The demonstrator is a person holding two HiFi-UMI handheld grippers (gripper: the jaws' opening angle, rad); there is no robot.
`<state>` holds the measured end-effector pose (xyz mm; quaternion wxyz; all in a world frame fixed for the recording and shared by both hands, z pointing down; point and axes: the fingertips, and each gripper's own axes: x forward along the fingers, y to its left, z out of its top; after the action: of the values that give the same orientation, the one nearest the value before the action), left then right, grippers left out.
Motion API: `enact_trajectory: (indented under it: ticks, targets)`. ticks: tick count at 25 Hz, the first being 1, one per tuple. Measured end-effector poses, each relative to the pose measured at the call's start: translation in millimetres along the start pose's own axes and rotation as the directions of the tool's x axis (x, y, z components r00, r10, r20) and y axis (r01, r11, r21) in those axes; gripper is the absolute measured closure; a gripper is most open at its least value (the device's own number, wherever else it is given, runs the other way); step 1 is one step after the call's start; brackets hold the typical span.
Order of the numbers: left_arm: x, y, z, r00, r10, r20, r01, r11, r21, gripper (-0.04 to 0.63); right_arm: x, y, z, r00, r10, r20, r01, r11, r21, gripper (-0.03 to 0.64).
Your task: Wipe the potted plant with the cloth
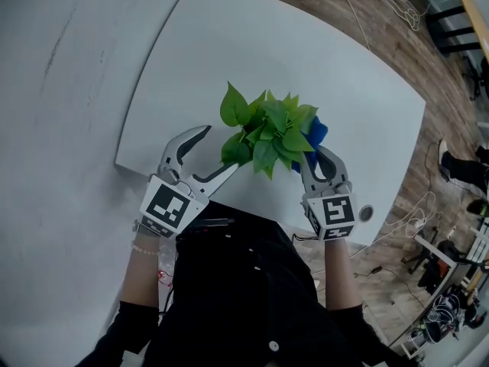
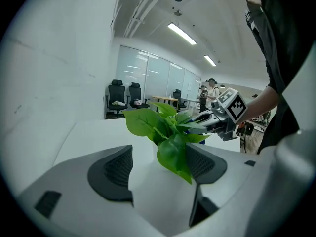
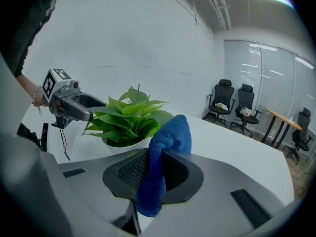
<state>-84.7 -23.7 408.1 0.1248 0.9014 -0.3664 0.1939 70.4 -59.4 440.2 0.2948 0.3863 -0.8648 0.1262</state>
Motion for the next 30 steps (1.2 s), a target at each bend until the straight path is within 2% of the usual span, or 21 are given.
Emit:
enact_trajectory:
  ticks: [6, 14, 22, 30]
  targets:
    - [-7, 3, -2, 1.000, -0.014, 0.020, 0.016, 0.998, -0.057, 0.262, 2, 0, -2, 1.000, -0.003, -0.004, 0.003, 1.000, 0.008, 0.523]
    - [-16, -12, 0, 0.998, -0.062, 0.004, 0.063, 0.997, -0.042, 0.252, -2, 0, -2, 1.000, -0.006, -0.006, 0.006, 1.000, 0.007, 0.523]
    - [-23, -20, -19, 0.994, -0.106, -0.022, 0.104, 0.993, -0.055, 0.244, 7, 8, -6, 1.000, -0.004, -0.011, 0.004, 1.000, 0.002, 0.523]
    - [-14, -28, -42, 0.988, -0.122, -0.091, 0.120, 0.992, -0.029, 0.244, 5, 11, -14, 1.000, -0.005, -0.018, 0.005, 1.000, 0.008, 0.523]
